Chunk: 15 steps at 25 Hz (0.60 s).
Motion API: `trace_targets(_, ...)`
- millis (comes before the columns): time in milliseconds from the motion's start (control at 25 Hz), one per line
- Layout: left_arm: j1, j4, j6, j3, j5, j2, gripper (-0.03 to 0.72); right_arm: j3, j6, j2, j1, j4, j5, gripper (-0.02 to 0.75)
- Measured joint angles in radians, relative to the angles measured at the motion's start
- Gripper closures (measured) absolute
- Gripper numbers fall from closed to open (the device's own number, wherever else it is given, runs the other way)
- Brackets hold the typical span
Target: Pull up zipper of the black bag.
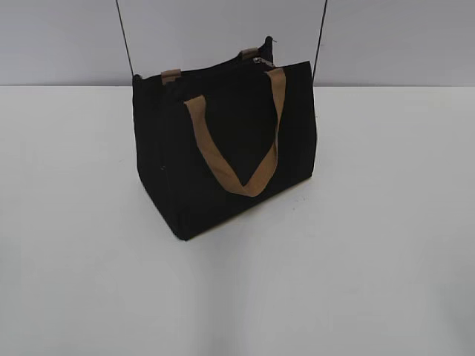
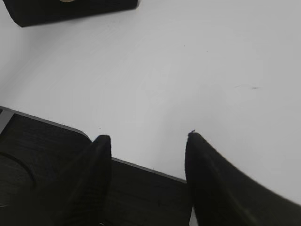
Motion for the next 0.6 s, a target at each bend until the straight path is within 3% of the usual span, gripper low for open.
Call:
trace_targets(160,0.0,-0.012,0.028,0.0,-0.001,-0.005,0.347,0.012,-0.05,0.0,0.0,-0.001,-0.02,0.349)
trace_targets(280,0.0,-0.012,0.034,0.001,-0.001,-0.005,0.347,0.033,-0.064,0.0,0.0,-0.004,-0.117,0.349)
trace_targets(600,0.0,-0.012,0.036,0.001,-0.001,-0.005,0.347,0.049,-0.067,0.0,0.0,-0.006,-0.131,0.349)
